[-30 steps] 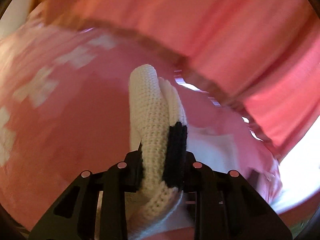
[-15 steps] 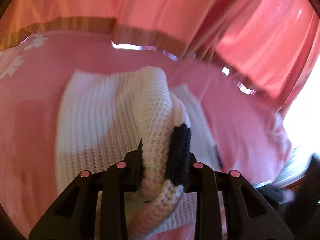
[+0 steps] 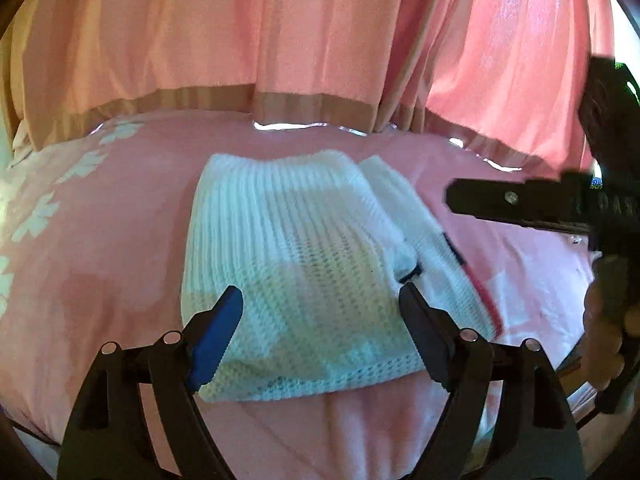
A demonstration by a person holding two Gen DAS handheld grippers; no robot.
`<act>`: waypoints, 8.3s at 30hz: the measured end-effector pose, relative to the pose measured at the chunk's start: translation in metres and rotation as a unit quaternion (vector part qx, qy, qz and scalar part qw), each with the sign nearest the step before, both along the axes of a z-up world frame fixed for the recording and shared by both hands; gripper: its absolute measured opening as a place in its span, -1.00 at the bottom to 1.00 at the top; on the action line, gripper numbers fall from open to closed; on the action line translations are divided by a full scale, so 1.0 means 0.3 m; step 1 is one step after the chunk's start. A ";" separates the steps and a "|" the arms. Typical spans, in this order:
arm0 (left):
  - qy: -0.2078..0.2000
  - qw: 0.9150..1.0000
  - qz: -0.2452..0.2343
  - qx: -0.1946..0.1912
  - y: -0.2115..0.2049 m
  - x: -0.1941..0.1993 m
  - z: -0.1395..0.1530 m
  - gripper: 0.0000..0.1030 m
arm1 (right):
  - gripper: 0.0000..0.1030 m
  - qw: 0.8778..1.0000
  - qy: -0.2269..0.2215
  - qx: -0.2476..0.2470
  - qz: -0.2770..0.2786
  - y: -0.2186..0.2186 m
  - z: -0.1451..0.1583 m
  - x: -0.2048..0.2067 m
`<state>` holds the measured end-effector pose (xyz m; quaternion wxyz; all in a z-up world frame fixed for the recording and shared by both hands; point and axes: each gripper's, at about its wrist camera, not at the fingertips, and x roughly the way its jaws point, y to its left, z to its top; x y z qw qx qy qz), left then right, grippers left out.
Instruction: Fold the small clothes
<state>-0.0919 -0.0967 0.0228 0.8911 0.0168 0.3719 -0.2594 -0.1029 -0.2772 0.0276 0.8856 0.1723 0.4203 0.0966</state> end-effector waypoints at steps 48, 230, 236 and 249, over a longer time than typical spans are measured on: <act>0.128 0.992 -0.002 -0.010 0.099 0.014 -0.171 0.34 | -0.14 0.998 0.031 0.038 -0.046 -0.025 -0.139 -0.158; -0.021 0.987 0.126 0.098 0.286 0.192 -0.072 0.75 | 0.35 0.975 -0.040 -0.187 -0.110 0.392 -0.184 -0.122; -0.021 0.987 0.118 0.109 0.279 0.189 -0.080 0.89 | 0.35 0.976 -0.039 -0.191 -0.099 0.425 -0.194 -0.119; -0.017 0.990 0.097 0.103 0.272 0.180 -0.099 0.91 | 0.36 0.976 -0.037 -0.189 -0.097 0.434 -0.202 -0.113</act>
